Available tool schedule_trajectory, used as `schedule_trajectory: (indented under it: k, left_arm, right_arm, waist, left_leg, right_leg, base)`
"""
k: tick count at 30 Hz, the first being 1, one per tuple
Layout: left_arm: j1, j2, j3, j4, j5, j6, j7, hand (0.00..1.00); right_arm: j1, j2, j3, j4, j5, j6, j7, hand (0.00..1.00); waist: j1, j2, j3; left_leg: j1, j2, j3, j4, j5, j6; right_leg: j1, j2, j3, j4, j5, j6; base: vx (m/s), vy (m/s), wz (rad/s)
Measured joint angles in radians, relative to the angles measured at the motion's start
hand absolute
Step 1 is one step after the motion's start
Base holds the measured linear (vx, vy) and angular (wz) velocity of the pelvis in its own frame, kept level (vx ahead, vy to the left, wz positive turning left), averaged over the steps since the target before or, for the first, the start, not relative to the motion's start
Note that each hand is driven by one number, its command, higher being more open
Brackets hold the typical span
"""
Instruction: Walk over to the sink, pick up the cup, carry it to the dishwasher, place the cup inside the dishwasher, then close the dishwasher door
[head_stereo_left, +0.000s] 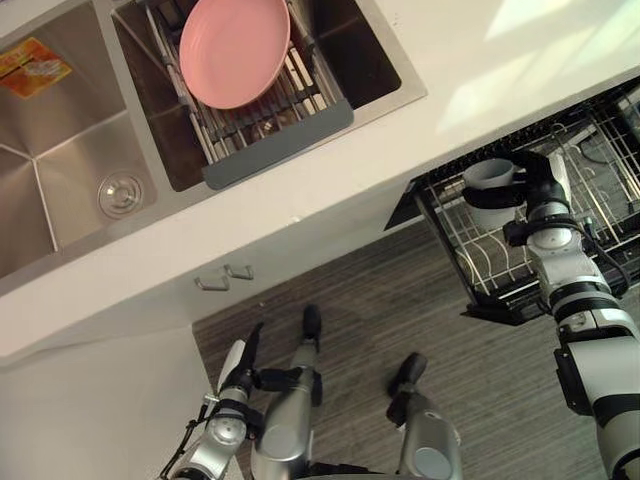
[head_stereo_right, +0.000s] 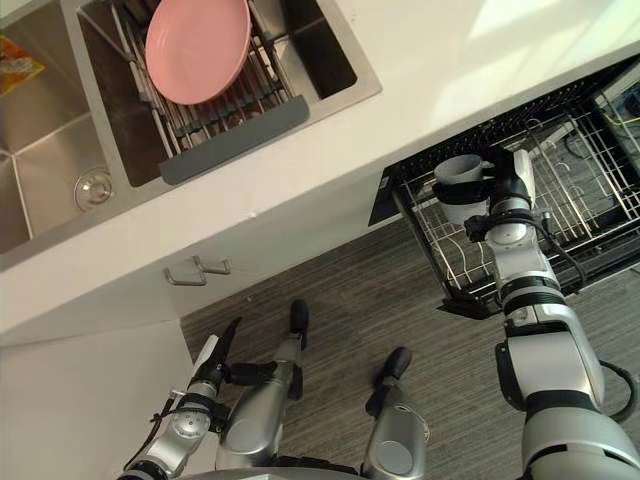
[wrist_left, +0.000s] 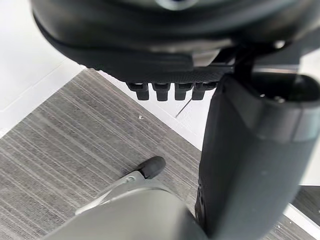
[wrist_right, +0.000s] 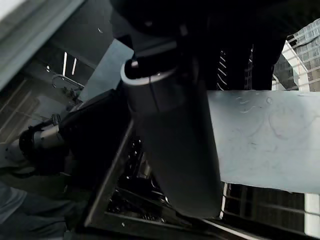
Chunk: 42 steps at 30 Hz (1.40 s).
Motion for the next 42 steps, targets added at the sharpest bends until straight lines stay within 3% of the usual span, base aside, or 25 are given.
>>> schedule_trajectory:
  k: [4,5,15,18,22,26,28,33,34,37,42]
  left_arm:
    - [-0.015,-0.013,-0.003,0.004,0.000,0.007,0.002,1.00]
    - [-0.017,-0.015,-0.003,0.004,0.000,0.013,0.005,1.00]
    - [-0.033,-0.033,-0.009,0.004,-0.001,0.022,0.016,1.00]
    - [-0.038,-0.040,0.000,0.004,-0.024,0.038,-0.009,1.00]
    - [-0.040,-0.051,0.024,0.006,-0.042,0.068,-0.039,1.00]
    - [-0.040,-0.058,0.047,0.028,-0.042,0.108,-0.057,1.00]
    - [-0.036,-0.065,0.080,0.050,-0.043,0.124,-0.058,1.00]
    - [-0.012,-0.062,0.161,0.091,-0.067,0.182,-0.070,1.00]
    - [0.007,-0.060,0.192,0.102,-0.090,0.211,-0.076,1.00]
    - [0.042,-0.060,0.230,0.132,-0.142,0.264,-0.079,1.00]
    - [0.112,-0.076,0.313,0.162,-0.261,0.313,-0.064,1.00]
  right_arm:
    - [-0.008,0.000,0.000,0.030,0.009,0.008,0.023,0.00]
    - [-0.020,0.000,0.000,0.033,0.009,0.011,0.024,1.00]
    - [-0.075,0.008,0.035,0.098,0.011,0.051,0.045,1.00]
    - [-0.075,0.016,0.029,0.098,0.023,0.062,0.011,1.00]
    - [-0.073,0.025,-0.049,0.065,0.048,0.093,-0.055,1.00]
    - [0.020,0.063,-0.131,-0.012,0.087,0.110,-0.084,1.00]
    - [0.074,0.090,-0.165,-0.073,0.087,0.109,-0.111,1.00]
    - [0.257,0.191,-0.247,-0.262,0.088,0.100,-0.149,1.00]
    - [0.326,0.238,-0.268,-0.316,0.091,0.101,-0.149,1.00]
    - [0.479,0.314,-0.318,-0.418,0.092,0.100,-0.149,1.00]
    - [0.647,0.418,-0.363,-0.640,0.201,0.099,-0.109,1.00]
  waist:
    - [0.001,0.021,0.011]
    - [0.001,0.023,0.011]
    - [0.005,0.056,0.026]
    - [0.006,0.062,0.029]
    - [0.001,0.061,0.029]
    - [-0.009,0.059,0.030]
    - [-0.026,0.048,0.025]
    - [-0.044,-0.015,-0.027]
    - [-0.056,-0.042,-0.051]
    - [-0.075,-0.078,-0.130]
    - [-0.093,-0.095,-0.210]
  left_leg:
    - [-0.022,-0.011,-0.020,0.000,0.009,0.006]
    - [-0.026,-0.013,-0.021,0.001,0.010,0.007]
    - [-0.051,-0.019,-0.065,0.000,0.019,-0.003]
    - [-0.046,-0.020,-0.070,0.003,0.028,-0.002]
    - [-0.025,-0.021,-0.068,0.004,0.028,-0.003]
    - [0.051,-0.019,-0.063,-0.002,0.017,-0.011]
    - [0.078,-0.015,-0.056,-0.002,0.003,-0.021]
    - [0.142,0.015,0.014,-0.001,-0.025,-0.023]
    - [0.177,0.019,0.035,-0.001,-0.033,-0.022]
    - [0.223,0.022,0.060,-0.001,-0.052,-0.031]
    - [0.292,0.057,0.108,-0.002,-0.073,-0.050]
  right_leg:
    - [-0.022,-0.016,-0.015,0.034,-0.017,0.003]
    - [-0.029,-0.020,-0.015,0.042,-0.021,0.003]
    - [-0.067,-0.048,-0.041,0.146,-0.087,-0.001]
    - [-0.069,-0.056,-0.038,0.176,-0.109,-0.004]
    - [-0.056,-0.061,-0.026,0.195,-0.128,-0.003]
    - [0.027,-0.054,-0.026,0.175,-0.132,0.000]
    - [0.058,-0.046,-0.024,0.156,-0.128,0.004]
    - [0.127,-0.001,0.020,0.048,-0.080,0.005]
    - [0.166,0.009,0.033,0.008,-0.066,0.008]
    - [0.231,0.027,0.038,-0.059,-0.049,0.014]
    - [0.293,0.063,0.068,-0.103,-0.044,0.009]
  base:
    - [-0.01,-0.020,0.16]
    - [-0.02,-0.031,0.07]
    - [-0.04,-0.062,0.12]
    - [0.00,-0.103,0.09]
    - [-0.01,-0.076,0.03]
    - [-0.05,-0.058,-0.01]
    - [-0.08,-0.047,-0.12]
    - [0.00,-0.058,-0.37]
    - [0.09,-0.063,-0.30]
    - [0.11,-0.073,-0.20]
    - [0.03,-0.074,-0.24]
